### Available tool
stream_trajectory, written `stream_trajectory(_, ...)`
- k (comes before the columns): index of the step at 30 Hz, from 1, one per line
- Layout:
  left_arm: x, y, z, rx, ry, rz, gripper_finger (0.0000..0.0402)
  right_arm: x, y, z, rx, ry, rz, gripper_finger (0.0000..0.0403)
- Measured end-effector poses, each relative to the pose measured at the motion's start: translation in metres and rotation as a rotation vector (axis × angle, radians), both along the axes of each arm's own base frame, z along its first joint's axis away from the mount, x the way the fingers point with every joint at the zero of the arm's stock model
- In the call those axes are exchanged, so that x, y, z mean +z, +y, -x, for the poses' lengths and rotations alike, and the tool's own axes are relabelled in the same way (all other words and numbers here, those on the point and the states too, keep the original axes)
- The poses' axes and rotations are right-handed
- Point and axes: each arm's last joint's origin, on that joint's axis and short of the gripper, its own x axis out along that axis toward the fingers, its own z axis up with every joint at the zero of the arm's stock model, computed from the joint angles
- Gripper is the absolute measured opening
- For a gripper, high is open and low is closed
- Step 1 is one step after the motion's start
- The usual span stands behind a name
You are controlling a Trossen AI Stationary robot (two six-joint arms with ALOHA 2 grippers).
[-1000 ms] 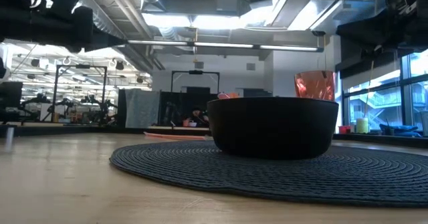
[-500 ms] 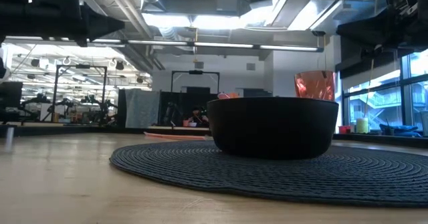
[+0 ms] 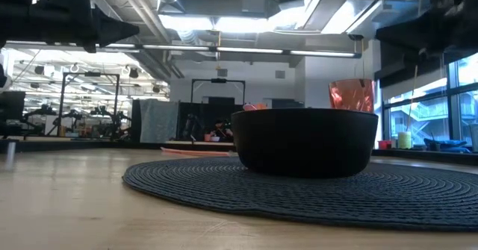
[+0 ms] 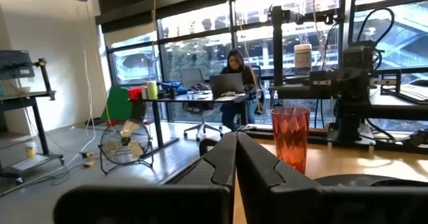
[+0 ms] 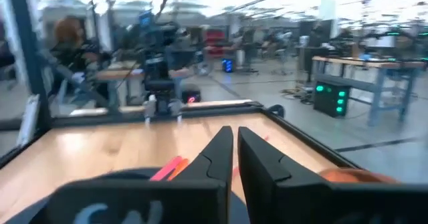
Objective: Pick & Place Utensil
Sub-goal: Put the orange cup on the black mat to the top right of the black bowl
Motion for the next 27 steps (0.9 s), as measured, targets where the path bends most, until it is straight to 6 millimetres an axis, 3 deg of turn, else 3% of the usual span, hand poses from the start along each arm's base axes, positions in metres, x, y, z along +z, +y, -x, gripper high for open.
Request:
stream_trajectory(6,0.002,0.001,0.001,0.03,-0.019,-0.005,0.0002,0.059,-0.002,0.005,-0.041,0.068,-0.007,0.0025)
stream_trajectory(12,0.002,0.001,0.001,0.032,-0.018,-0.004,0.0006,0.129,-0.005,0.0,-0.139,0.291,-0.03,0.0007)
stream_trajectory(16,0.002,0.001,0.001,0.032,-0.018,-0.004,0.0007,0.162,-0.01,-0.024,-0.171,0.578,-0.065,0.0007)
stream_trajectory(20,0.002,0.001,0.001,0.032,-0.018,-0.004,0.0004,0.191,-0.018,-0.056,-0.09,0.817,-0.006,0.0004)
stream_trajectory(23,0.002,0.001,0.001,0.032,-0.017,-0.004,0.0003,0.204,-0.023,-0.082,-0.047,0.937,0.104,0.0004)
stream_trajectory(27,0.002,0.001,0.001,0.032,-0.015,-0.004,0.0006,0.209,-0.027,-0.111,-0.029,0.993,0.108,0.002)
